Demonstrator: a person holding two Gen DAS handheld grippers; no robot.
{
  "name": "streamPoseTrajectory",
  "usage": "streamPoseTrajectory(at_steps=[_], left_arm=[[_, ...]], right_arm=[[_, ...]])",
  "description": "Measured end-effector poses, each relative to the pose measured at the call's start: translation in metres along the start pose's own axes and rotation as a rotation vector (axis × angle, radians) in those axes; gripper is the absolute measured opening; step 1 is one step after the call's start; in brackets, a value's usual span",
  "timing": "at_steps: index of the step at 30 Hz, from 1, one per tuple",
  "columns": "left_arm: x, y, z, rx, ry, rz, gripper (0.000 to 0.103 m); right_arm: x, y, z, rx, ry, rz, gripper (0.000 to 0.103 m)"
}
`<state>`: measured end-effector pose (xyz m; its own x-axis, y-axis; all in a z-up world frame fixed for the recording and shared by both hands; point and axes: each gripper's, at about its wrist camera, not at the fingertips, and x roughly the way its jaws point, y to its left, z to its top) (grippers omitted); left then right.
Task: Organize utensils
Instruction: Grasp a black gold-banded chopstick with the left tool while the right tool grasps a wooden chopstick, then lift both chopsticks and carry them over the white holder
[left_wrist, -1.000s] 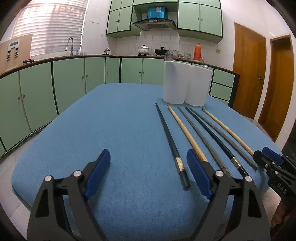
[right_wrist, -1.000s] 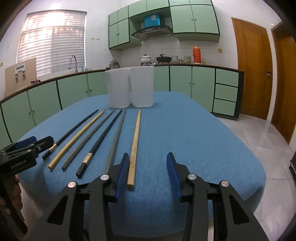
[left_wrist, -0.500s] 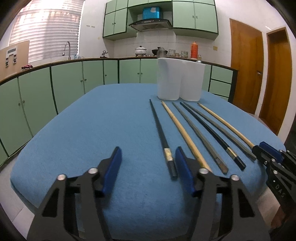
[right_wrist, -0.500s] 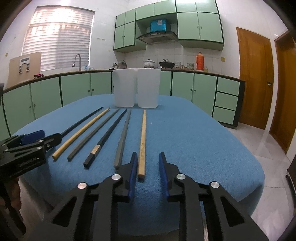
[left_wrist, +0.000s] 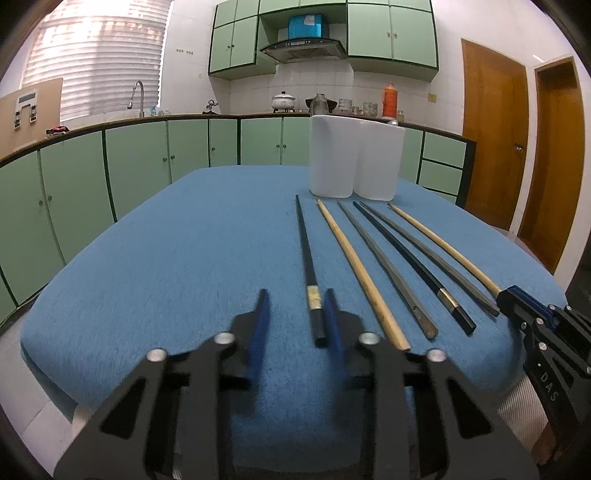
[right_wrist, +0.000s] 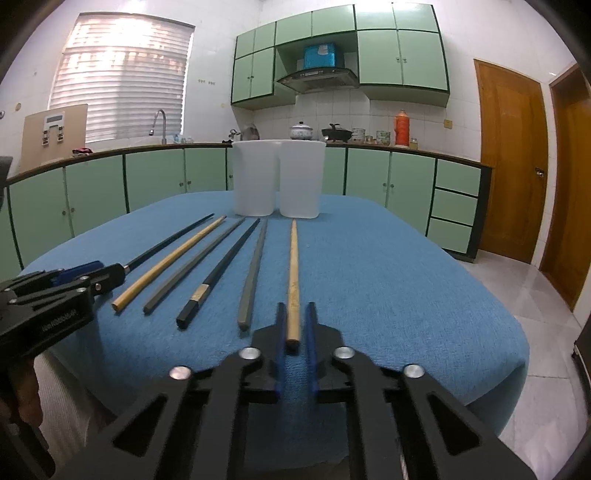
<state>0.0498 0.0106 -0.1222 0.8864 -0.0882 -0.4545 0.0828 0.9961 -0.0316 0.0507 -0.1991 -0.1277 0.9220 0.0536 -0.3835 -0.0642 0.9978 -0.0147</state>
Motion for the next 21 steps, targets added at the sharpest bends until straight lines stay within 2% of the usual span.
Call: streamPoseTrajectory(at_steps=[4,11,21], left_arm=[[-0.001,-0.002,0.001,0.005,0.011,-0.006,0.006],[-0.009,-0.003,0.003,-0.008,0.02,-0.012,0.006],[-0.042,-0.004,0.031,0.012,-0.099,-0.026,0.006]], right_arm=[[-0.003,-0.001,0.0,0.004,0.01,0.005,0.007],[-0.007,-0.007,0.009,0.011,0.005,-0.003,0.007],[-0.023,-0.018,0.031,0.024,-0.053,0.018,0.007]])
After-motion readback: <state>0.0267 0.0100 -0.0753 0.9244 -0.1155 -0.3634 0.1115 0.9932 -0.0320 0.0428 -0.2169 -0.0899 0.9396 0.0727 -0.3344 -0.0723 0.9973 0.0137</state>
